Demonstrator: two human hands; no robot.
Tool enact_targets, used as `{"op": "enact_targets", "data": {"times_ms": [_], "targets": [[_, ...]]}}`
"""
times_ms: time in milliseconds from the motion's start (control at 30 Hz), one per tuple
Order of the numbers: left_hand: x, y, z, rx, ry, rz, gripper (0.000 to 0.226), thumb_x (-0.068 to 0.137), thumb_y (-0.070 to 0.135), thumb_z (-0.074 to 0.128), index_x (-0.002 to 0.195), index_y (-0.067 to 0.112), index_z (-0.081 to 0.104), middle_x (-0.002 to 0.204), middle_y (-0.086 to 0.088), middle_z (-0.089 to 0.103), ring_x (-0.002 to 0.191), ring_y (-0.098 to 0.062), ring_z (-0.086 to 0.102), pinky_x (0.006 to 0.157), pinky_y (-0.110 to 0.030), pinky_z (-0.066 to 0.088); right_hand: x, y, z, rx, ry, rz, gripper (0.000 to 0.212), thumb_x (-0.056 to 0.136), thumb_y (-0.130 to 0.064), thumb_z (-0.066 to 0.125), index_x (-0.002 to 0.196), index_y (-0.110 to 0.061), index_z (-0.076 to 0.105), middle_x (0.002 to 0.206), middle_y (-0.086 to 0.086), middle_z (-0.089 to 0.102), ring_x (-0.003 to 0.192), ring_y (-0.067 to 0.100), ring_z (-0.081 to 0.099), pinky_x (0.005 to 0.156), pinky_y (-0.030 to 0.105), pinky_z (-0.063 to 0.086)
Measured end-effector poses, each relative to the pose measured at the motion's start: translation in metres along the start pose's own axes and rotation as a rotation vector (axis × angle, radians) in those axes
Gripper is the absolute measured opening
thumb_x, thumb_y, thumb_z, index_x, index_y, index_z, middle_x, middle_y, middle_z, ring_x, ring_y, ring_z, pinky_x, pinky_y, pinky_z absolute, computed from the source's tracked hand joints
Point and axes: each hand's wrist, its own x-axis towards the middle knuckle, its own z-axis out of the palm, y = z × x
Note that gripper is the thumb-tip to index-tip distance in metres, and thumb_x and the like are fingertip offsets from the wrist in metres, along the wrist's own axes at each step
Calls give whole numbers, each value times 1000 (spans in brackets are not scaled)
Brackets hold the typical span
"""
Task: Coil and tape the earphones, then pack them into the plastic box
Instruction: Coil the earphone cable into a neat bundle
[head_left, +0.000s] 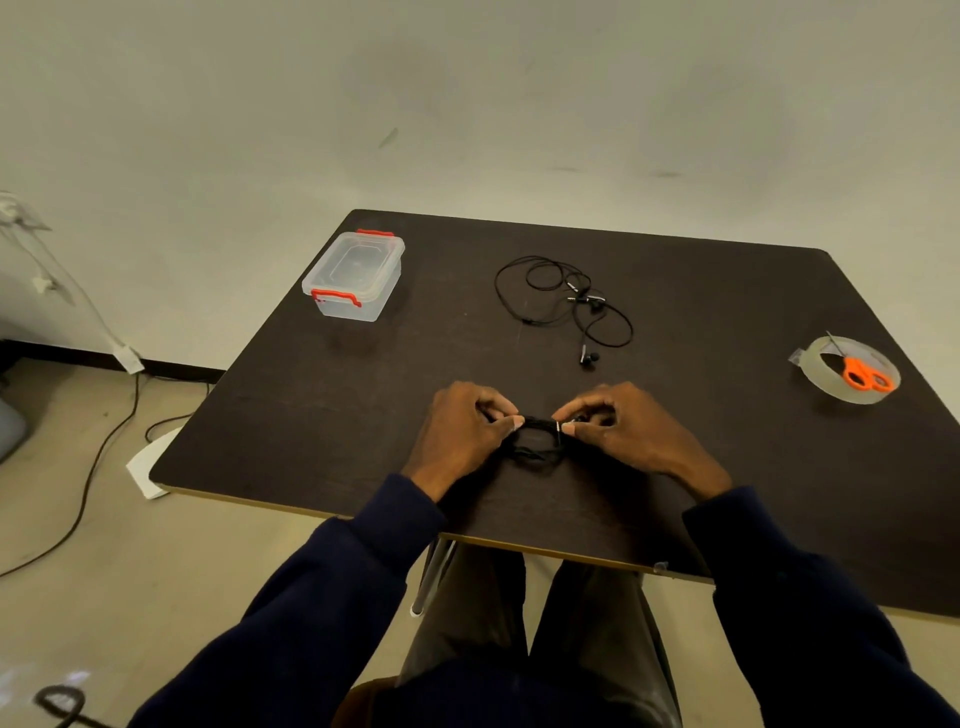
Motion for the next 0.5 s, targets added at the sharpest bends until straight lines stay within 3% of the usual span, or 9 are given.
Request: {"op": "enact_targets", "data": {"times_ms": [167,267,367,500], "targets": [[-4,-5,-1,-62,13,35,17,91,21,77,107,26,78,102,12,71,81,-2,68,72,-15,56,-9,9,16,45,144,-67,26,93,-23,73,118,-31,75,115,-11,62,101,3,58,81,20,45],[-9,-9,-3,-127,-27,76,26,89,23,79,115,24,74,111,10,69,87,-2,66,77,-13,55,-15,11,25,86,200,-92,26,91,-21,75,115,-30,76,117,-13,64,95,0,56,78,19,41],[-15,-16,-3,-145,-89,137,40,83,25,85,121,25,73,117,12,67,98,-1,63,85,-15,55,-18,13,29,74,230,-104,26,90,-21,76,113,-31,77,118,-15,66,100,3,58,78,25,48],[-16,-16,1,-99,-76,188,46,80,21,87,123,24,72,122,10,65,108,-3,62,91,-19,55,-21,12,32,77,284,-105,23,90,-22,76,111,-32,78,113,-15,68,89,2,57,75,26,49]]}}
